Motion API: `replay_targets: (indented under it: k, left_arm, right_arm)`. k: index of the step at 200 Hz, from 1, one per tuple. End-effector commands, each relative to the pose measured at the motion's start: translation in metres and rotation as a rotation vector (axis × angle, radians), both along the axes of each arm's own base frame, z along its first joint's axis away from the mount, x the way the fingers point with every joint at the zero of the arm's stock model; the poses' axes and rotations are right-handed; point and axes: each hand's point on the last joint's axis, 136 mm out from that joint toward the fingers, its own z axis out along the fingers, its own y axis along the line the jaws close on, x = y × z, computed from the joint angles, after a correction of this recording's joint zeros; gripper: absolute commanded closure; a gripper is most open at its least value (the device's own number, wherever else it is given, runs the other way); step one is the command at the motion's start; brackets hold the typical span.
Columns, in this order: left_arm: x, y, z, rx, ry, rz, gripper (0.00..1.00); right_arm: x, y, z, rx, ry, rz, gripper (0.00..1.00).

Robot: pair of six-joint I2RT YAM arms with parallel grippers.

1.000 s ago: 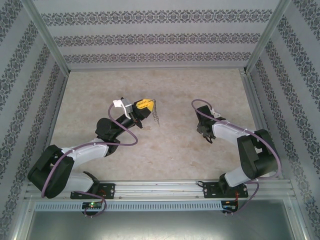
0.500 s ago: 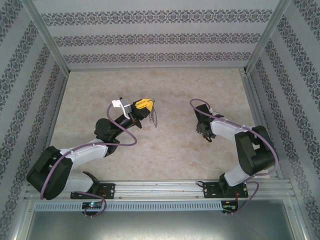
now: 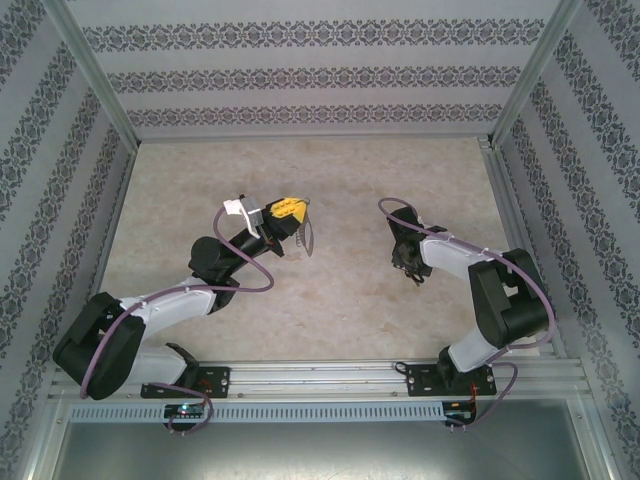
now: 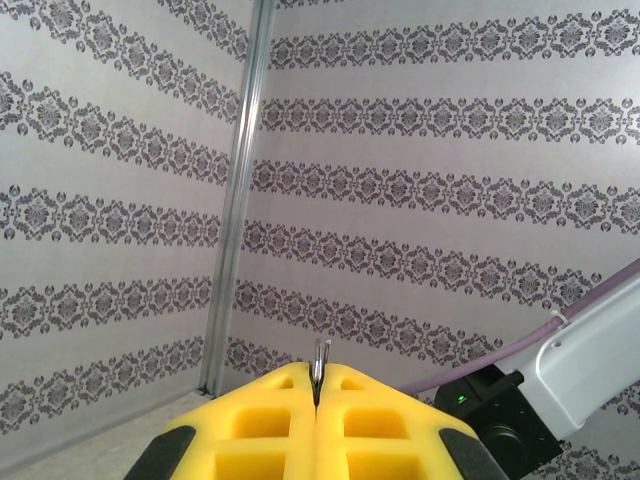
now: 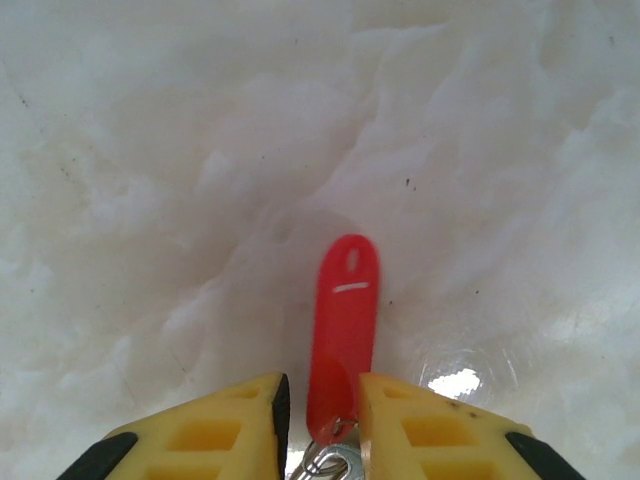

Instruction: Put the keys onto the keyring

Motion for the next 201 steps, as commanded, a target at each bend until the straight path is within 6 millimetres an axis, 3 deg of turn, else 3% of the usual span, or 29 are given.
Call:
replay_targets:
  k: [1, 41, 63, 122, 201]
  left_arm:
    - [-0.015, 0.003, 0.022, -0.052, -0.07, -0.018, 1.0]
    - [-0.015, 0.002, 0.022, -0.05, -0.072, -0.021, 1.0]
    - [-0.015, 0.002, 0.022, -0.051, -0.071, -0.022, 1.0]
    - [-0.016, 0.002, 0.022, -0.054, -0.066, -0.029, 1.0]
    - [-0.017, 0.003, 0.024, -0.061, -0.065, -0.033, 1.0]
  right_arm:
    - [-0.002, 0.002, 0.001, -0.006, 0.03, 0.026, 0.78]
    - [-0.004, 0.003, 0.0, -0.001, 0.034, 0.03, 0.81]
    - [-0.006, 0.005, 0.001, 0.017, 0.038, 0.038, 0.7]
    - [-0.011, 0.008, 0.012, 0.001, 0.012, 0.062, 0.68]
    - [-0.015, 0.008, -0.001, -0.027, 0.075, 0.088, 0.68]
